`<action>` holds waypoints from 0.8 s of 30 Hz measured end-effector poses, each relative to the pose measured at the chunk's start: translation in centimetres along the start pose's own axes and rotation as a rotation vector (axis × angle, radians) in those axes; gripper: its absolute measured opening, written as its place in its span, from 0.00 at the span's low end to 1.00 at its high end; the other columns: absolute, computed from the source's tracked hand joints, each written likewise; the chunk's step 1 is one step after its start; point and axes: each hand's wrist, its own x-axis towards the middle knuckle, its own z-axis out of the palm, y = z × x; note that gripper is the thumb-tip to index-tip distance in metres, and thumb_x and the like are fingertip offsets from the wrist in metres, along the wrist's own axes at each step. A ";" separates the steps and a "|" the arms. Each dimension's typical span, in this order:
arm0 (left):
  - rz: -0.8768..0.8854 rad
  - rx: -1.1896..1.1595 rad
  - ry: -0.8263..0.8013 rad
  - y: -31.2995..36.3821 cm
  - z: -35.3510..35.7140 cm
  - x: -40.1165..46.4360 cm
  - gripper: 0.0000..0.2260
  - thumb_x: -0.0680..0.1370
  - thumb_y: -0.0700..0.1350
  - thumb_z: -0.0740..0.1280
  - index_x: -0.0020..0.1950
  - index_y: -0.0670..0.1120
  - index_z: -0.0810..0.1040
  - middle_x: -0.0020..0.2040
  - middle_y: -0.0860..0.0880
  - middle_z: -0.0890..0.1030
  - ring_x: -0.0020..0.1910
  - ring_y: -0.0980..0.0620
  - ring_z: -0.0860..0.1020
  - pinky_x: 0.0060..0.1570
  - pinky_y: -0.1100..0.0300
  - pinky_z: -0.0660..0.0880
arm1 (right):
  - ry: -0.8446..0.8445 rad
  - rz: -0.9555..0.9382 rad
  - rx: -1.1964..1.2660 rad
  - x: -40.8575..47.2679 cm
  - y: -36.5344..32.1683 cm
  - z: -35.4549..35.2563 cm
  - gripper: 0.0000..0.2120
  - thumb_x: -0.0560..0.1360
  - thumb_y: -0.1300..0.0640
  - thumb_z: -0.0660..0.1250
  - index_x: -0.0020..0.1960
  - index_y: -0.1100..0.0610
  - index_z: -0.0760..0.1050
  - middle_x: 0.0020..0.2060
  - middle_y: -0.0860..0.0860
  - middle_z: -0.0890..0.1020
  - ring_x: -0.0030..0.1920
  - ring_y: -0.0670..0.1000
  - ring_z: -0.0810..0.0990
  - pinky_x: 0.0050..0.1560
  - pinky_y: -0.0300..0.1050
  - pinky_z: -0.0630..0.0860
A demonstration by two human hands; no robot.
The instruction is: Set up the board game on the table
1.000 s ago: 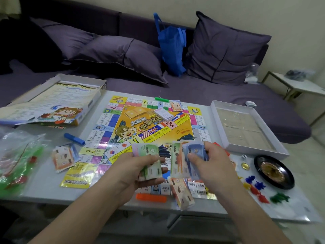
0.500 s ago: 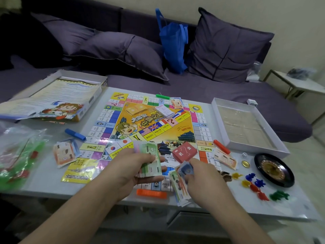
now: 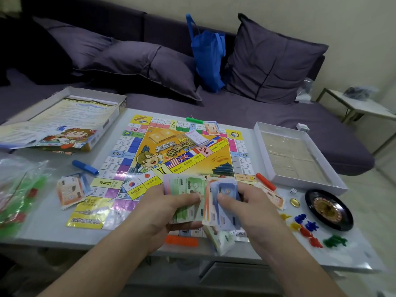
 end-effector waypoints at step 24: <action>-0.051 -0.052 -0.057 0.6 4.6 1.5 0.07 0.78 0.35 0.71 0.56 0.36 0.81 0.48 0.37 0.87 0.46 0.39 0.88 0.41 0.46 0.84 | 0.172 -0.066 -1.088 10.8 1.9 -15.3 0.06 0.73 0.62 0.71 0.44 0.51 0.78 0.41 0.50 0.81 0.41 0.51 0.78 0.36 0.46 0.72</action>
